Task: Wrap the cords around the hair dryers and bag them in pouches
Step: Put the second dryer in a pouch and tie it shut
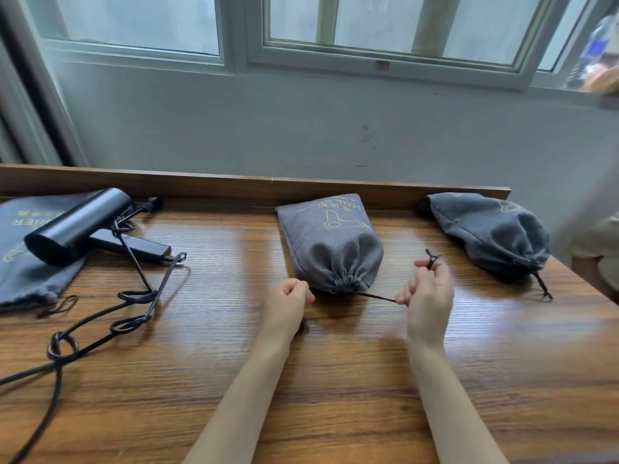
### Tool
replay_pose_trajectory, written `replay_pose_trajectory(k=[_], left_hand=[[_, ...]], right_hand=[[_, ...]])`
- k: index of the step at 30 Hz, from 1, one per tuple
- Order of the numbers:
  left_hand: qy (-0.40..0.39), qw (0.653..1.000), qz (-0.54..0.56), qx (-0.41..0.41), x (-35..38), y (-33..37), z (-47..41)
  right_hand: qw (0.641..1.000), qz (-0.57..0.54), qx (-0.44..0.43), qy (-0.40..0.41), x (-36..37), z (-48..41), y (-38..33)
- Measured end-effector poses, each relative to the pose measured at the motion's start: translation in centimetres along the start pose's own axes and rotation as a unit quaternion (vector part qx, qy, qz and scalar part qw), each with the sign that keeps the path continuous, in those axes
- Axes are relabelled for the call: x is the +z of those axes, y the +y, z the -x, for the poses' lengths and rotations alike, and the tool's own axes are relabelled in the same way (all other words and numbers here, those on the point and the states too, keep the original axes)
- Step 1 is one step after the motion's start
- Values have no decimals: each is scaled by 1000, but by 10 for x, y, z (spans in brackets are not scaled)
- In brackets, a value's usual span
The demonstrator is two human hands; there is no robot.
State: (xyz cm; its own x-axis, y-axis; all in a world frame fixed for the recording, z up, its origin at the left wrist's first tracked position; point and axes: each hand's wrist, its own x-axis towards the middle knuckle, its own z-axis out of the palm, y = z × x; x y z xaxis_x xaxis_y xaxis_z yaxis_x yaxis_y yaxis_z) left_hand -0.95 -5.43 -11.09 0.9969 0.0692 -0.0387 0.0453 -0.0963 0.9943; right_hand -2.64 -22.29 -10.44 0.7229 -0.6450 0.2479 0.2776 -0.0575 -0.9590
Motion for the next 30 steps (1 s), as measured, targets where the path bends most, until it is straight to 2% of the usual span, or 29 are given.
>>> replay_pose_trajectory(k=[2, 4, 7, 10, 13, 16, 19, 20, 21, 23, 24, 25, 27, 30], left_hand=[[-16, 1000, 15, 14, -1, 2, 1], [-89, 995, 42, 0, -1, 5, 4], [-212, 974, 64, -50, 1, 3, 8], [-310, 946, 90, -29, 4, -2, 11], [-321, 943, 84, 12, 7, -1, 13], [-280, 949, 144, 3, 10, 1, 13], [-273, 947, 168, -4, 10, 1, 11], [-266, 948, 173, -12, 11, 0, 10], [-253, 952, 173, -14, 12, 0, 10], [-216, 968, 128, 11, 14, 2, 11], [-190, 978, 66, 47, 15, 1, 12], [-169, 982, -6, 88, 15, 1, 13], [-153, 969, -108, 159, 18, -3, 16], [-147, 939, -189, 249, 20, -11, 19]], right_hand=[[982, 159, -80, -59, 0, 4, 6], [952, 246, -91, -156, 2, 7, 12], [917, 306, -96, -235, 3, 10, 14], [888, 336, -95, -301, 1, 12, 10], [859, 296, -45, -415, -1, 15, 0], [833, 215, 31, -508, -1, 17, -7], [801, 158, 91, -571, -8, 18, -11], [795, 146, 111, -578, -11, 16, -14], [807, 141, 128, -559, -14, 15, -19], [879, 150, 139, -430, -15, 10, -21], [916, 170, 118, -344, -14, 6, -19], [936, 185, 99, -283, -12, 3, -17], [942, 185, 101, -260, -6, 4, -12], [908, 232, 93, -338, 0, 13, -6]])
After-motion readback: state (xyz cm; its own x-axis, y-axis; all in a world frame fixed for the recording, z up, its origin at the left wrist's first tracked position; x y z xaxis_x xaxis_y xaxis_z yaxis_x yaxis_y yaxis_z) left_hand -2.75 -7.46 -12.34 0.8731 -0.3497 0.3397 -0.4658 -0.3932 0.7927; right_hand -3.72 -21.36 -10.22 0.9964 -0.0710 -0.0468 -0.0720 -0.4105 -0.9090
